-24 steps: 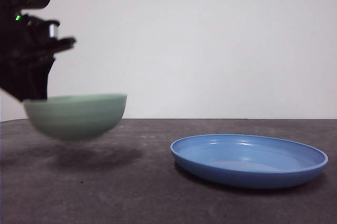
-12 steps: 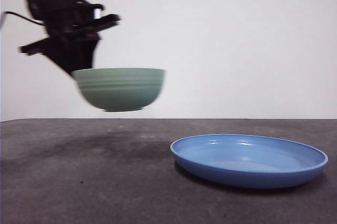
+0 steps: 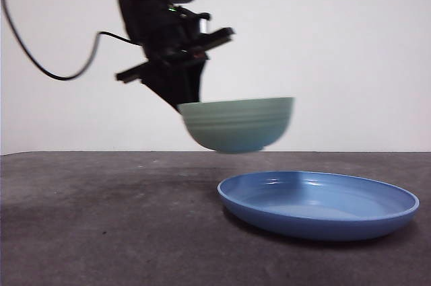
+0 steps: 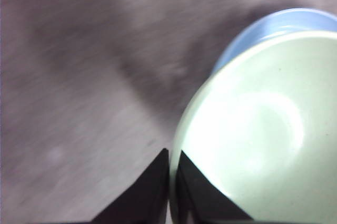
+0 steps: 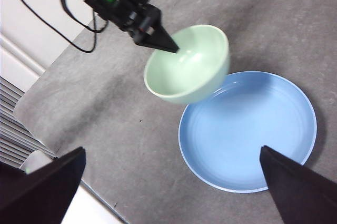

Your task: Place the green bowl on the blue plate

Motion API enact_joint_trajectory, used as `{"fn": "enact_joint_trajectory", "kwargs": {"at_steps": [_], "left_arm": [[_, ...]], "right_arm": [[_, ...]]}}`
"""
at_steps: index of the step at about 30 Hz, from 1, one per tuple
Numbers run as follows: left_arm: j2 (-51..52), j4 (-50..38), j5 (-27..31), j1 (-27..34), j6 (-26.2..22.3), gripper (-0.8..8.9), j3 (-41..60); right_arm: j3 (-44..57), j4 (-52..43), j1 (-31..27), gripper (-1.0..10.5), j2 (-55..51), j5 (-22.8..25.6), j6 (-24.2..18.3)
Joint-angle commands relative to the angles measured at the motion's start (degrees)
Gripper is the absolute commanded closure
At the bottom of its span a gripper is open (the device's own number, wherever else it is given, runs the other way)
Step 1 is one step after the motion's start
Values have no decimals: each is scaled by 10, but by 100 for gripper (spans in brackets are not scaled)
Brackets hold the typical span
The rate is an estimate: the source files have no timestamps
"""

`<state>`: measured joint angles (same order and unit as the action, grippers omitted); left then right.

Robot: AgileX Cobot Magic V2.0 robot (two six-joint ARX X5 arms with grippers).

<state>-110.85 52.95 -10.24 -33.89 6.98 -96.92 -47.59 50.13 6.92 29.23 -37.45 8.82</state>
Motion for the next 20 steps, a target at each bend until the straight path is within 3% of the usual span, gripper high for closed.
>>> {"fn": "enact_joint_trajectory", "kwargs": {"at_steps": [1, 11, 20], "left_arm": [[-32, -3, -1, -23, 2, 805, -32], [-107, -10, 0, -82, 26, 805, -97], [-142, -12, 0, -93, 31, 805, -97]], "right_arm": [[-10, -4, 2, 340, 2, 0, -3], [-10, -4, 2, 340, 2, 4, -3], [-10, -3, 2, 340, 2, 4, -3]]}}
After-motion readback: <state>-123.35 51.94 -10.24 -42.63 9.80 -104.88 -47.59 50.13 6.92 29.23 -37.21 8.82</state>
